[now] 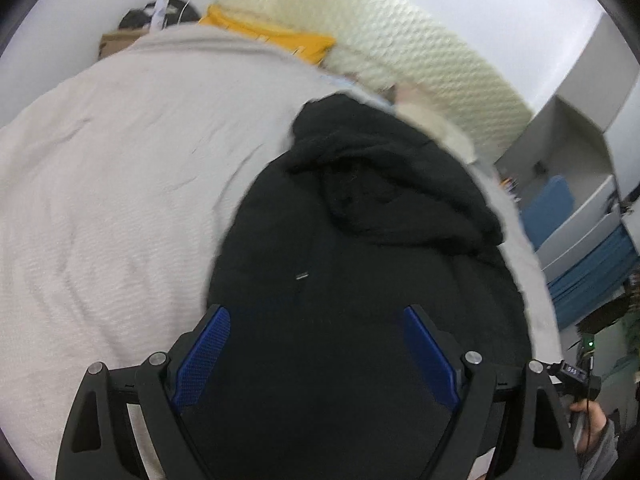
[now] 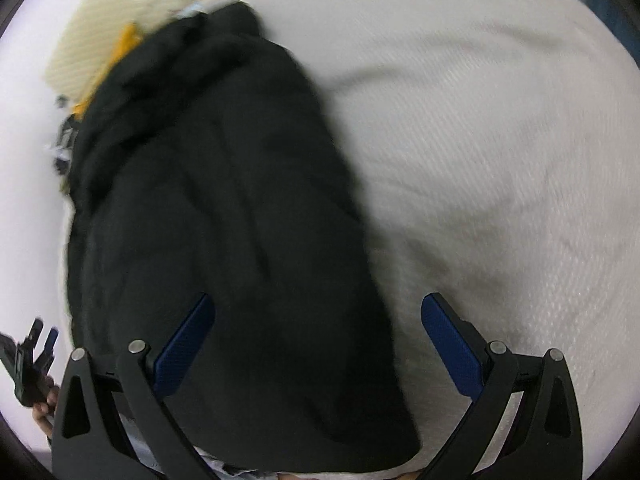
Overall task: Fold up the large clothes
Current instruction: 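Grasp the jacket hem with both grippers and lift it toward the collar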
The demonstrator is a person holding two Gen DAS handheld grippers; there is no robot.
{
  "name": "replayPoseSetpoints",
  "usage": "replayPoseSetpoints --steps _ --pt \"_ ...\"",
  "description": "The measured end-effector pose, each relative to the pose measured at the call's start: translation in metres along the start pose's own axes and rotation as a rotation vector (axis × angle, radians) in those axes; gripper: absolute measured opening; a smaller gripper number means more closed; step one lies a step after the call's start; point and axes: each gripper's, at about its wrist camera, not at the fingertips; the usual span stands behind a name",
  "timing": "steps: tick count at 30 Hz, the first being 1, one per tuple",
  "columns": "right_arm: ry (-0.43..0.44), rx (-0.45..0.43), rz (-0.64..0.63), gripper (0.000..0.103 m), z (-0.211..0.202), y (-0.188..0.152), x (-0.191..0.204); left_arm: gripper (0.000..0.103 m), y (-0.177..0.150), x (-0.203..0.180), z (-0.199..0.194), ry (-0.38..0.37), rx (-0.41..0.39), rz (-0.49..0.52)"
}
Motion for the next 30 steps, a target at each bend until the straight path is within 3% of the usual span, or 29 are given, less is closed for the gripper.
replayPoseSetpoints --steps 3,11,16,21,24,30 --pt "0.018 0.037 0.079 0.102 0.013 -0.001 -0.014 0.088 0.000 0.029 0.015 -0.006 0.050 -0.119" --pt "0.318 0.138 0.116 0.103 0.032 -0.016 0.002 0.088 -0.004 0.075 0.030 -0.031 0.107 -0.302" --pt "0.544 0.079 0.062 0.103 0.009 -0.025 0.023 0.088 -0.011 0.085 0.037 -0.039 0.156 -0.345" --pt "0.737 -0.008 -0.053 0.101 -0.027 -0.024 0.048 0.088 -0.018 0.087 0.052 -0.144 0.248 -0.373" --pt "0.703 -0.014 -0.097 0.094 -0.028 -0.026 0.054 0.088 -0.021 0.078 0.058 -0.169 0.287 -0.342" --pt "0.552 0.015 0.020 0.094 -0.001 -0.029 0.032 0.088 -0.027 0.065 0.074 -0.071 0.370 -0.308"
Point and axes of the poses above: each gripper's, at about its wrist camera, not at the fingertips, and z roughly the way its jaws point, x to its left, y to its top, and after that the axes turned 8 degrees about y, right-handed
